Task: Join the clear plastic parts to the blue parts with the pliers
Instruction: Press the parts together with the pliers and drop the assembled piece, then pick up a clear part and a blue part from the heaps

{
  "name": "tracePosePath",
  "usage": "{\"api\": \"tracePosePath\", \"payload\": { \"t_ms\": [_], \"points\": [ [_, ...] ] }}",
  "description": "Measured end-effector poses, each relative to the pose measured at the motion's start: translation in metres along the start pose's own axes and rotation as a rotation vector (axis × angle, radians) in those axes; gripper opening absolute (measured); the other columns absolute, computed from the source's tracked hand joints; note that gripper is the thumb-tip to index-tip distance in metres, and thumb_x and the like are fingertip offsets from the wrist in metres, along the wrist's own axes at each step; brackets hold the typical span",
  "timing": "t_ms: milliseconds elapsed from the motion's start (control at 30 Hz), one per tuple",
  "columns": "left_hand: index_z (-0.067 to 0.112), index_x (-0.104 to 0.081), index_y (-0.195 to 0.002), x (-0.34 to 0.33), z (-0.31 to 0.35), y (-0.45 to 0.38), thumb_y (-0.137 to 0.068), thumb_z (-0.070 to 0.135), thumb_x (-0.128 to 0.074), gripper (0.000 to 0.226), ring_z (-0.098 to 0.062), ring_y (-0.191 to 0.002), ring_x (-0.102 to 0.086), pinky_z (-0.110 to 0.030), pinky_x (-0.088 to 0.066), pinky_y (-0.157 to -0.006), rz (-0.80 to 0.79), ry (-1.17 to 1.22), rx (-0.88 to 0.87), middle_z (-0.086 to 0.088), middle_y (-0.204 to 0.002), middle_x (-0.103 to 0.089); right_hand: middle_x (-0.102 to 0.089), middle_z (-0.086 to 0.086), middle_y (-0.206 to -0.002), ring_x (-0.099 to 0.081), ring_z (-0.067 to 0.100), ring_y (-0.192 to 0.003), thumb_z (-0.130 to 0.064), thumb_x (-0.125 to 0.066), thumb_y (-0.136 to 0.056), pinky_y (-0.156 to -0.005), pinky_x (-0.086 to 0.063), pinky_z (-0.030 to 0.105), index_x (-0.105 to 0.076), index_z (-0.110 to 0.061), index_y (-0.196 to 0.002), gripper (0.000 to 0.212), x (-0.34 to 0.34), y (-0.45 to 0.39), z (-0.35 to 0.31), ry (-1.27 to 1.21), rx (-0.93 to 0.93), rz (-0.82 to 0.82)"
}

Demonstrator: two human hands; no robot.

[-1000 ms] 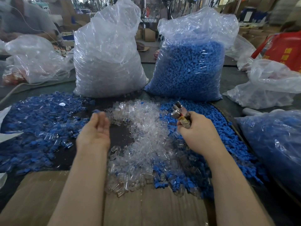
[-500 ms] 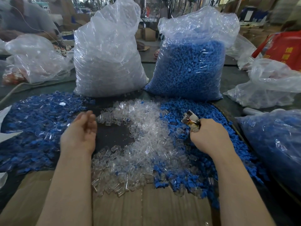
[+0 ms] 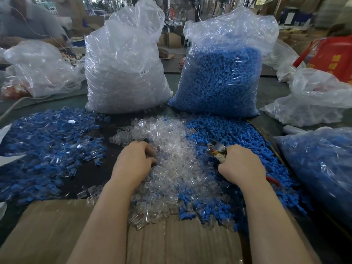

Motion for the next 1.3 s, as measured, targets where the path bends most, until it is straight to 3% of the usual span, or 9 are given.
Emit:
{"api": "tracePosePath", "payload": {
  "t_ms": [133,300,433,500,633,733,1000,1200,1300],
  "points": [
    [0.023,-0.062,-0.084,0.002,-0.001,0.002,-0.087,0.022,-0.073,0.011,-0.015,-0.082,-0.058,-0.037,-0.053,-0.077,0.012,0.017,0.017,0.003,-0.091,-0.062,-0.053,0.003,-0.072,-0.048,0.019,-0.061,-0.014,-0.062,-0.08,-0.047,-0.03,0.028,-0.048,-0.016,-0.076,0.015,-0.002,-0.002,0.001,-0.008,0.008,0.005],
    [0.026,-0.061,-0.088,0.007,-0.005,0.001,-0.084,0.035,-0.076,0.018,-0.019,-0.091,-0.059,-0.035,-0.05,-0.078,0.007,-0.094,0.061,0.004,-0.094,-0.061,-0.055,0.004,-0.073,-0.051,0.021,-0.062,-0.019,-0.061,-0.083,-0.047,-0.03,0.028,-0.05,-0.017,-0.079,0.012,-0.004,-0.006,0.001,-0.041,0.019,0.023],
    [0.024,-0.065,-0.085,0.008,-0.013,0.0,-0.083,0.023,-0.077,0.012,-0.014,-0.084,-0.06,-0.03,-0.05,-0.074,-0.024,-0.023,0.122,0.004,-0.09,-0.066,-0.052,0.003,-0.072,-0.047,0.019,-0.061,-0.023,-0.061,-0.085,-0.047,-0.029,0.028,-0.044,-0.019,-0.075,0.02,-0.001,-0.006,0.0,-0.053,0.029,0.081],
    [0.022,-0.066,-0.085,0.009,-0.014,0.0,-0.085,0.019,-0.075,0.009,-0.013,-0.081,-0.061,-0.028,-0.048,-0.068,0.001,0.064,0.131,0.004,-0.087,-0.066,-0.049,0.002,-0.072,-0.045,0.019,-0.061,-0.026,-0.061,-0.086,-0.047,-0.027,0.028,-0.045,-0.018,-0.08,0.02,0.001,-0.005,0.0,-0.072,0.026,0.102],
    [0.022,-0.07,-0.102,0.012,-0.008,0.0,-0.089,0.02,-0.069,0.013,-0.015,-0.088,-0.063,-0.031,-0.051,-0.08,0.015,0.277,0.098,0.001,-0.097,-0.068,-0.049,0.0,-0.073,-0.044,0.017,-0.061,-0.026,-0.059,-0.088,-0.049,-0.028,0.029,-0.048,-0.017,-0.091,0.015,0.008,-0.006,0.0,-0.124,0.025,0.139],
    [0.03,-0.072,-0.092,0.011,0.006,0.003,-0.087,0.021,-0.073,0.01,-0.016,-0.087,-0.067,-0.035,-0.055,-0.085,-0.028,0.529,0.056,0.001,-0.093,-0.071,-0.052,0.002,-0.073,-0.046,0.017,-0.062,-0.022,-0.058,-0.088,-0.05,-0.03,0.03,-0.049,-0.015,-0.085,0.011,0.011,-0.007,0.0,-0.167,0.028,0.128],
    [0.015,-0.068,-0.075,0.011,0.038,0.012,-0.05,0.032,-0.087,0.035,-0.004,-0.052,-0.052,-0.014,-0.047,-0.051,-0.028,0.949,0.042,0.005,-0.061,-0.062,-0.062,0.001,-0.08,-0.054,0.018,-0.07,-0.024,-0.057,-0.088,-0.057,-0.041,0.032,-0.061,-0.019,-0.092,0.007,0.016,-0.005,-0.009,-0.358,0.07,0.156],
    [0.019,-0.072,-0.068,-0.001,0.055,0.017,-0.045,0.032,-0.088,0.031,-0.006,-0.058,-0.06,-0.017,-0.052,-0.055,-0.1,1.13,0.065,0.004,-0.066,-0.07,-0.065,0.001,-0.086,-0.058,0.021,-0.075,-0.02,-0.059,-0.086,-0.069,-0.051,0.04,-0.067,-0.019,-0.092,0.01,0.027,0.004,-0.02,-0.566,0.138,0.234],
    [0.019,-0.074,-0.064,-0.005,0.059,0.02,-0.041,0.039,-0.087,0.033,-0.008,-0.059,-0.066,-0.019,-0.054,-0.056,-0.109,1.165,0.103,0.0,-0.068,-0.073,-0.066,-0.005,-0.081,-0.059,0.014,-0.074,-0.029,-0.066,-0.088,-0.068,-0.047,0.033,-0.069,-0.02,-0.09,0.01,0.031,0.007,-0.024,-0.643,0.161,0.274]
  ]
}}
Point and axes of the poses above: each hand's wrist, its own y-axis away from the middle knuckle, its own x-axis out of the back of the hand, z = x × y, the point moved 7 cm from there along -y, towards the middle knuckle
